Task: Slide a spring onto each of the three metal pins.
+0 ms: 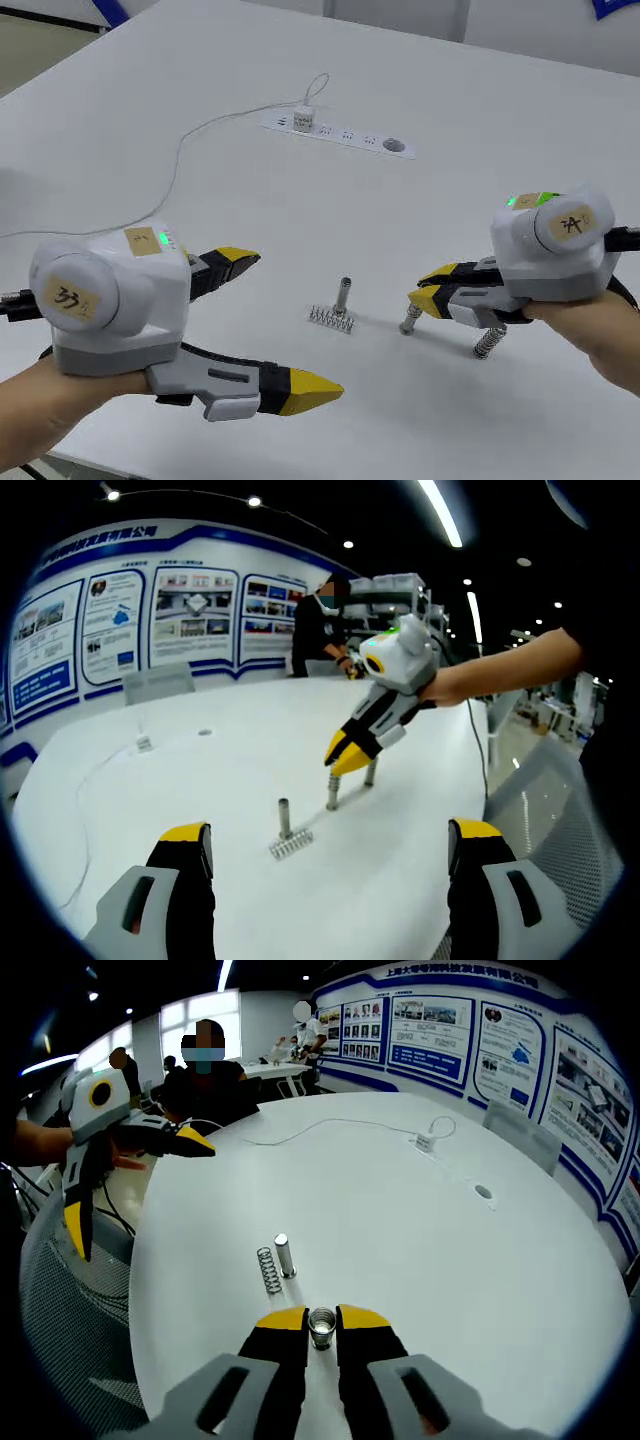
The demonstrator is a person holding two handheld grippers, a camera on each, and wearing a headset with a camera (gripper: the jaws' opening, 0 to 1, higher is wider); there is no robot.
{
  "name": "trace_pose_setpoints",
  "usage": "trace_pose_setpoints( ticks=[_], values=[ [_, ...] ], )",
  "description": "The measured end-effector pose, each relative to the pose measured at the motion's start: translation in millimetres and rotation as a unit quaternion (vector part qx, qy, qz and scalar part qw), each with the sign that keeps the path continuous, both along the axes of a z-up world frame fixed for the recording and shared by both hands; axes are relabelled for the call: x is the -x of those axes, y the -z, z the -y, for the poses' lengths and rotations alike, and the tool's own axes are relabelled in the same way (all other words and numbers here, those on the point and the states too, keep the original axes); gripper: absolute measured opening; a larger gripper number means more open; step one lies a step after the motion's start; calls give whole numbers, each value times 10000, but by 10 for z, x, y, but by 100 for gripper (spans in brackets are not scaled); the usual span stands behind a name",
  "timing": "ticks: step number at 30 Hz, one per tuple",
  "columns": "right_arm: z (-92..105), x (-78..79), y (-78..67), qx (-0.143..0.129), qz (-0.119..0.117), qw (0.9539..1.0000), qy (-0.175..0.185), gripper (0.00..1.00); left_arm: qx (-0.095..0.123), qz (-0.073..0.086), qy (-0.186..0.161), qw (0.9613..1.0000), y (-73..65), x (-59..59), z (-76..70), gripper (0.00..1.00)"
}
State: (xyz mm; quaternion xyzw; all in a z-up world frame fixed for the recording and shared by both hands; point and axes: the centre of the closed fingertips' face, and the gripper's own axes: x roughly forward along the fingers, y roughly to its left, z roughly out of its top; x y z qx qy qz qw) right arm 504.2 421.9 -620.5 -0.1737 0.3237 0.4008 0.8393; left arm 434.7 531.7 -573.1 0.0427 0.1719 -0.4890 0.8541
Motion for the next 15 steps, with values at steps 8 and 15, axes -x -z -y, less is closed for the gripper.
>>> trace_pose_setpoints(
  ticks=[8, 15],
  values=[
    [-10, 13, 34, 61, -22, 10000, -23, 11, -3, -26, -66, 10000, 1, -31, -48, 100],
    [5, -4, 101, 100, -48, 9999, 4, 11, -25, -15, -72, 10000, -7, -46, -43, 100]
  ],
)
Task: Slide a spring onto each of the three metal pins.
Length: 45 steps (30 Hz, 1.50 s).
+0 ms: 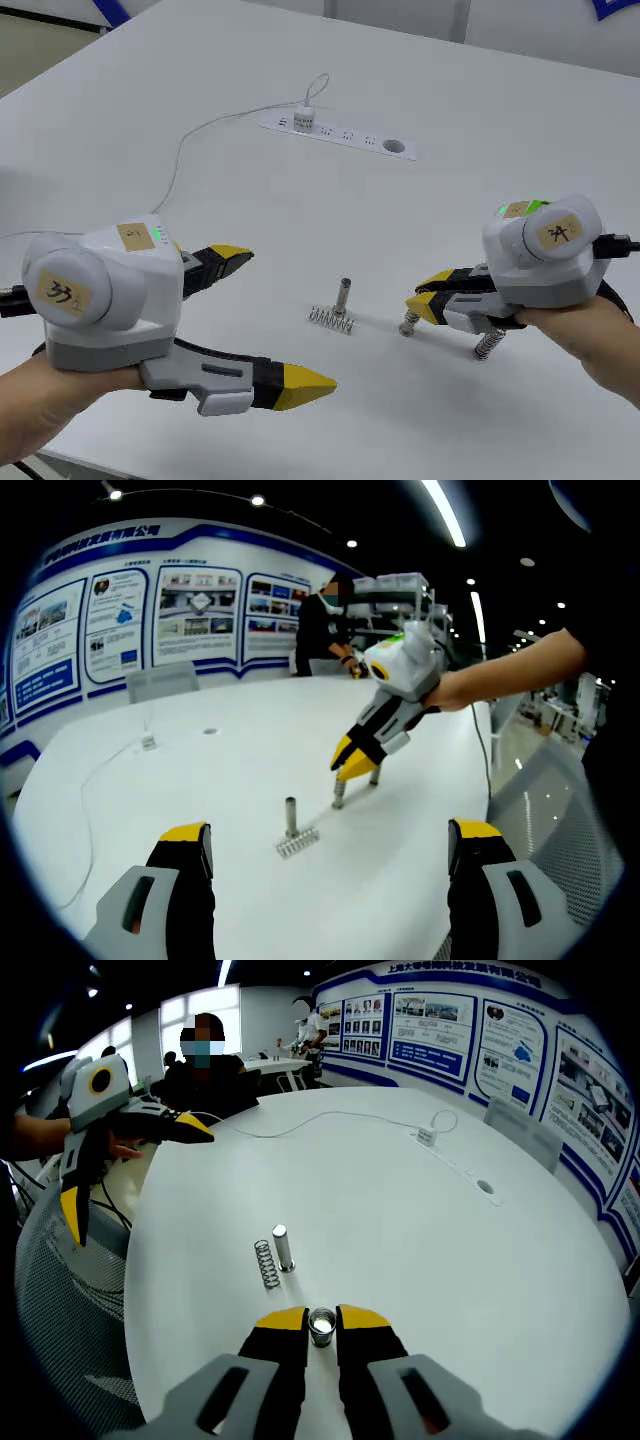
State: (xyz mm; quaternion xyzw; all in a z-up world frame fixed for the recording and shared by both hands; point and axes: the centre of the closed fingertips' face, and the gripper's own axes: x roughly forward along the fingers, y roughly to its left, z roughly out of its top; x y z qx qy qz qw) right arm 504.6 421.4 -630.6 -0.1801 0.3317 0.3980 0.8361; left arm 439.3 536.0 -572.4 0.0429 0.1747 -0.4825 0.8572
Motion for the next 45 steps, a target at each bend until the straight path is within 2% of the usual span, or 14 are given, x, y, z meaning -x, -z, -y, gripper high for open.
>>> trace_pose_setpoints(
  ticks=[28, 45],
  values=[
    [4, 3, 196, 200, -145, 9997, -25, 11, -6, -28, -26, 10000, 15, -1, -14, 100],
    [8, 1, 198, 203, -125, 9997, -54, 12, -30, -48, -29, 10000, 24, 15, -23, 100]
  ],
)
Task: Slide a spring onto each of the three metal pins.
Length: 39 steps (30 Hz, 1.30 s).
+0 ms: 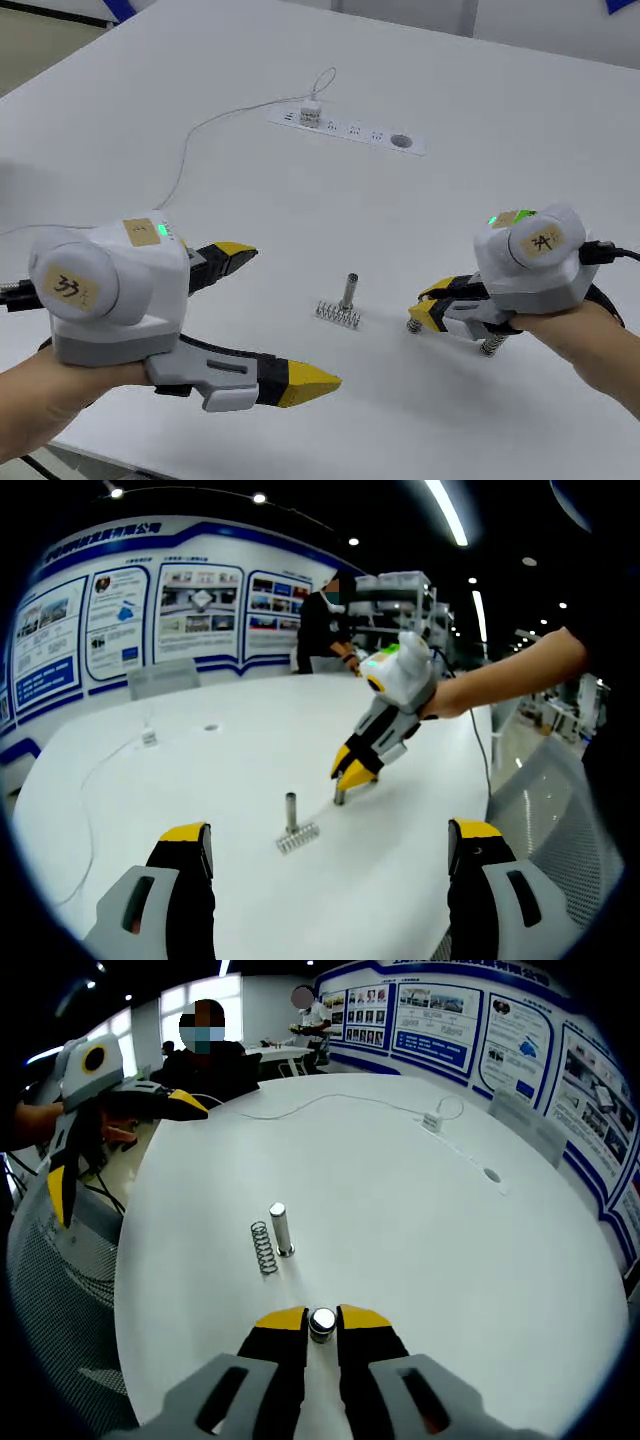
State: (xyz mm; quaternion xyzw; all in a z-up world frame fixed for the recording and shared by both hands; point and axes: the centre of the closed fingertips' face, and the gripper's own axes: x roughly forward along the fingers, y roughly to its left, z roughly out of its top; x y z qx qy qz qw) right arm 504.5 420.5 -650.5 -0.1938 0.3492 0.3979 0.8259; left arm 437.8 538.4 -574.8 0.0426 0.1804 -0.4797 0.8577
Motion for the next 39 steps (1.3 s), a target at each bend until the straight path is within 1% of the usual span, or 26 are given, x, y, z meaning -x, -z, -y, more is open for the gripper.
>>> trace_pose_setpoints(
  ticks=[4, 8, 14, 17, 22, 25, 28, 32, 34, 39],
  values=[
    [-13, 14, -6, -12, -17, 10000, -33, 16, 0, -5, 17, 10000, -1, 5, 6, 100],
    [-21, 2, -54, -26, 98, 9999, -40, 16, 4, 2, 23, 10000, -2, 5, 11, 100],
    [-44, -46, -184, -151, 293, 9995, 29, 17, 19, 12, 18, 10000, -10, -2, 9, 100],
    [-105, -54, -249, -213, 383, 9990, -23, 17, 15, 14, 1, 10000, -9, -8, -8, 100],
    [-252, -24, -305, -290, 431, 9985, -198, 17, 18, 9, -44, 10000, -3, -19, -48, 100],
    [-366, 29, -287, -300, 405, 9980, -373, 17, -7, -2, -69, 10000, 12, -24, -79, 100],
    [-483, 91, -232, -278, 347, 9975, -544, 17, -2, -6, -101, 9999, 15, -25, -103, 100],
    [-569, 152, -141, -107, 300, 9962, -809, 17, -18, -10, -133, 9999, 23, -31, -125, 100],
    [-588, 146, -102, -56, 287, 9961, -837, 17, 3, -15, -151, 9999, 22, -35, -133, 100],
    [-631, 111, -38, -44, 190, 9964, -823, 17, -19, -24, -173, 9998, 33, -46, -157, 100]
  ],
)
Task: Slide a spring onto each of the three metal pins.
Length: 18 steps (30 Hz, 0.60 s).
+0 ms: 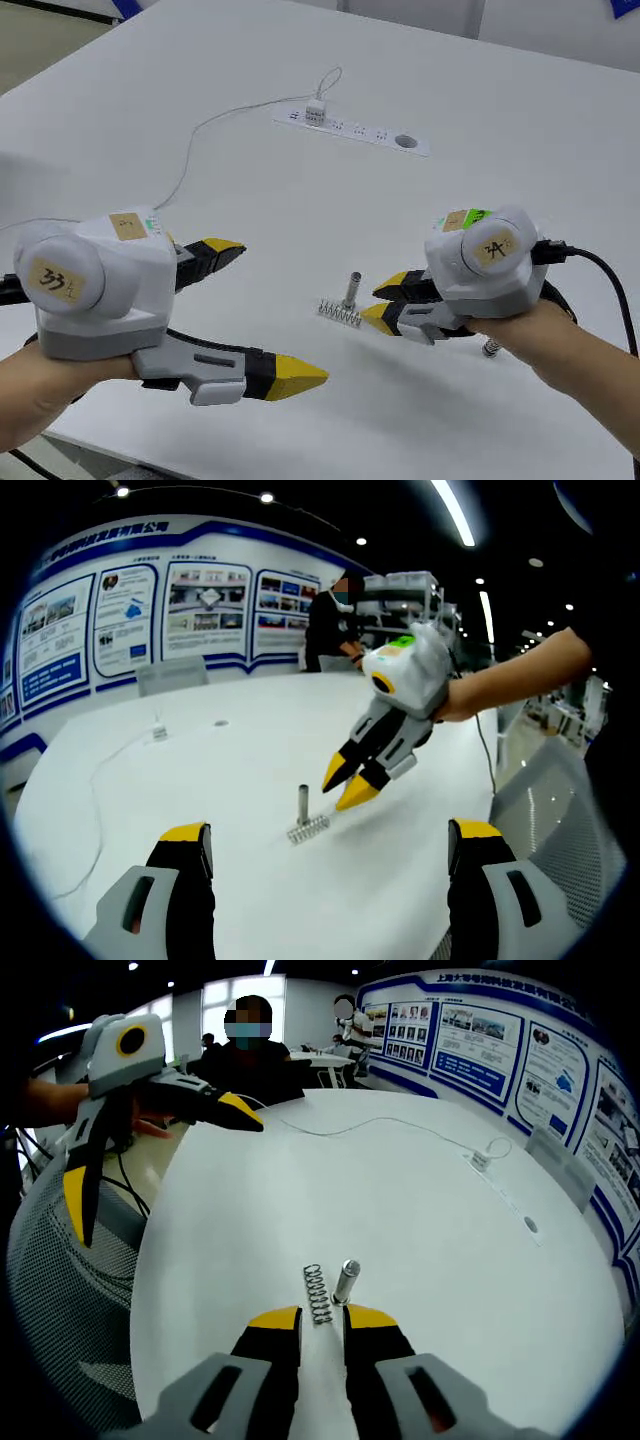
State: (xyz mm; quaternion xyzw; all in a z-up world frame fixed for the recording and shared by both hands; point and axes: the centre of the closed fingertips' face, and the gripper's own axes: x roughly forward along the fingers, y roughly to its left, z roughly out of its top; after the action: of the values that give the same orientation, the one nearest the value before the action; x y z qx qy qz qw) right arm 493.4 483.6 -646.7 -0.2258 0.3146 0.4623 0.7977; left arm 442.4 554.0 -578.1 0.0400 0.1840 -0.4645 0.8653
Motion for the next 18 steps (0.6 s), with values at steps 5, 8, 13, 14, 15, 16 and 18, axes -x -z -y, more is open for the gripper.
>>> trace_pose_setpoints(
  ticks=[5, 8, 13, 14, 15, 16, 18],
  values=[
    [-33, -14, 129, 129, -108, 9999, 6, 17, -10, -3, -19, 10000, 0, -3, -16, 100],
    [-55, -16, 188, 179, -160, 9997, 10, 17, -55, -5, -31, 10000, 16, -5, -43, 100],
    [-89, -17, 251, 272, -202, 9994, -56, 17, -92, -48, -61, 9999, 52, 2, -82, 100],
    [-90, -19, 270, 310, -212, 9993, -69, 17, -100, -55, -68, 9999, 65, 3, -94, 100],
    [-90, -22, 280, 325, -209, 9992, -79, 17, -111, -58, -74, 9999, 72, 3, -101, 100],
    [-90, -24, 296, 352, -217, 9991, -91, 17, -112, -67, -80, 9999, 77, 4, -105, 100],
    [-90, -21, 319, 394, -239, 9989, -105, 17, -104, -74, -87, 9999, 77, 6, -105, 100]
  ],
)
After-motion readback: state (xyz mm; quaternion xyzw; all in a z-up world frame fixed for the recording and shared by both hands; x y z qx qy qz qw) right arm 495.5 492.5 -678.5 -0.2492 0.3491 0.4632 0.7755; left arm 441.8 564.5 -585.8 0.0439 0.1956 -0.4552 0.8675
